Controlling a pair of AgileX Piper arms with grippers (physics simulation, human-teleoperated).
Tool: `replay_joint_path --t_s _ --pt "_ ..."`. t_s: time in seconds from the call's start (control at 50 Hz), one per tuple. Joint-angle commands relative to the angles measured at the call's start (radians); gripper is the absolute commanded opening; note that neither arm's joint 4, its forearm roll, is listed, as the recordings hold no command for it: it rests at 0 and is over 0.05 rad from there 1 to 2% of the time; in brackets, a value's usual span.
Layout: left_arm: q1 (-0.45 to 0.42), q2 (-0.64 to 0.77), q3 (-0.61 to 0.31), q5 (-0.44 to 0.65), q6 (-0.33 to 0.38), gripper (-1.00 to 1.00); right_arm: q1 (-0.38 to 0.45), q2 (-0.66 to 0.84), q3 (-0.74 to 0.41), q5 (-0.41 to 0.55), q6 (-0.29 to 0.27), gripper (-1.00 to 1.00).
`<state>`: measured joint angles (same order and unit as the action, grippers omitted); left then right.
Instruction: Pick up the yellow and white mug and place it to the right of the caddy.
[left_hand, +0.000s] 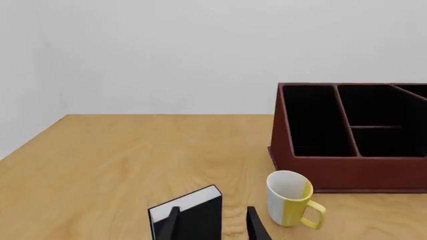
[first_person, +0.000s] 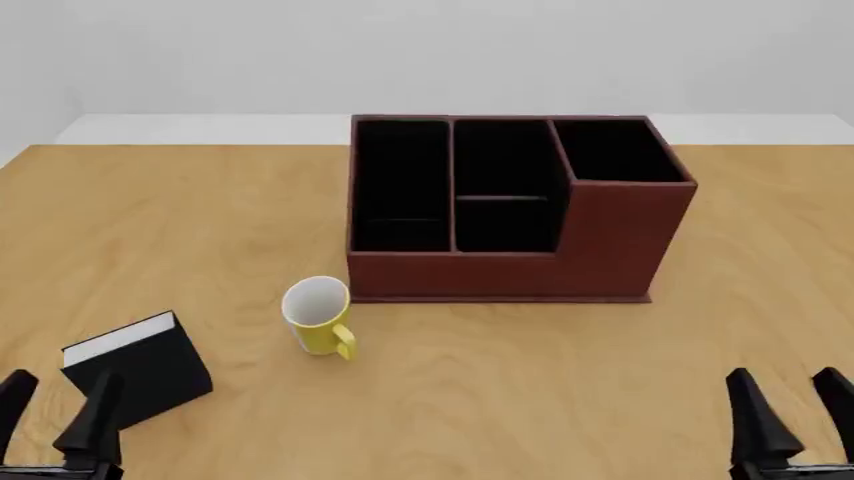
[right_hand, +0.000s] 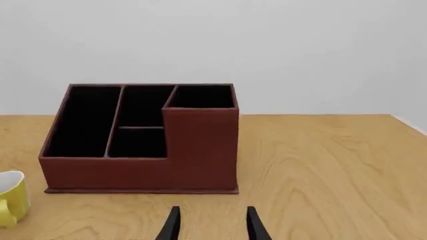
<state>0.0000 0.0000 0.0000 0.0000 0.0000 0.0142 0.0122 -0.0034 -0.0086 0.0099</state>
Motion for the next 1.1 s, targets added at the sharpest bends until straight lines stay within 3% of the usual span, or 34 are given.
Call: replay_joint_path --t_s 0.02,0.06,0.18,0.54,0.7,1.1 --pt "0.000 0.000 0.000 0.000 0.000 1.00 0.015 0.039 0.001 0.004 0.079 1.00" --pt "0.000 0.000 0.000 0.000 0.000 1.00 -0.001 0.040 0.000 -0.002 0.051 1.00" --pt "0.000 0.000 0.000 0.000 0.000 1.00 0.012 0.065 0.003 -0.009 0.051 1.00" --pt "0.000 0.000 0.000 0.000 0.000 1.00 0.205 0.110 -0.006 0.006 0.053 1.00" --pt "0.000 0.000 0.000 0.000 0.000 1.00 0.244 0.114 -0.006 0.014 0.030 1.00" --pt "0.000 0.000 0.000 0.000 0.000 1.00 0.366 0.265 -0.033 -0.091 -0.002 1.00"
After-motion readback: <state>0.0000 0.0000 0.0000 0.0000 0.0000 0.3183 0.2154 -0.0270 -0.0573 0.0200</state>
